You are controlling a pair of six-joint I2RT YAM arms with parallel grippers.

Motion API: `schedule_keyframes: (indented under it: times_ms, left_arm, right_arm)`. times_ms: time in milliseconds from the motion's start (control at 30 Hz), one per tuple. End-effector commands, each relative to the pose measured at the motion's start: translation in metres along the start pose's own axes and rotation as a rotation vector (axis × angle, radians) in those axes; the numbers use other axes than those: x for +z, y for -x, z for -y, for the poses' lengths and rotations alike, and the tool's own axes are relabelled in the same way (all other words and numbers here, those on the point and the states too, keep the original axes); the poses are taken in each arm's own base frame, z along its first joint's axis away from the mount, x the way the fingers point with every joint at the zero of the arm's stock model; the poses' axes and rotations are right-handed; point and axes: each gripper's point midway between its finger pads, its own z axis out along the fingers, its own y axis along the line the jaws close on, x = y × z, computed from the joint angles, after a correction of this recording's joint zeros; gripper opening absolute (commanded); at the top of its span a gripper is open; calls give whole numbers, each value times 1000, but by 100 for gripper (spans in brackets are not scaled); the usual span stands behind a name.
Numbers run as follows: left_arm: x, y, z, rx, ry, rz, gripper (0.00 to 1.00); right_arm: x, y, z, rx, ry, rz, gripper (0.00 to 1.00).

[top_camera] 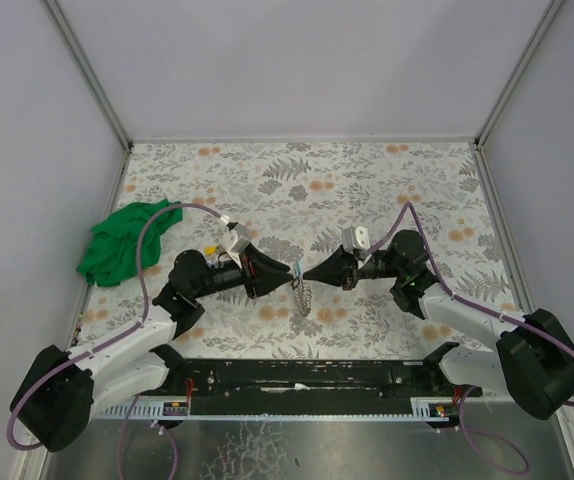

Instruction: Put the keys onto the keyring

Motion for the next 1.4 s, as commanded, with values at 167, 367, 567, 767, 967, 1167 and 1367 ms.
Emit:
schedule_keyframes:
  times_ms: [167, 367, 567, 767, 967, 1167, 1367]
  left_arm:
    - [6, 16, 15, 21, -109, 36, 26]
    - [11, 14, 19, -12, -151, 27, 12]
    - [15, 7, 19, -49, -158, 7, 0]
    - [23, -12, 25, -77, -170, -35, 4]
    - [12, -2, 15, 9, -54, -24, 25]
    - [-1, 0, 10, 59, 19, -37, 35]
    - [3, 14, 12, 84, 18, -35, 35]
  right_arm:
    - [1, 28, -1, -94, 23, 72, 0]
    - [3, 29, -1, -82, 37, 87, 0]
    - [5, 37, -2, -77, 46, 136, 0]
    - [8, 48, -6, -50, 102, 203, 0]
    - [5, 35, 3, -8, 79, 163, 0]
    - [5, 25, 6, 5, 81, 113, 0]
    - [6, 23, 5, 21, 103, 103, 0]
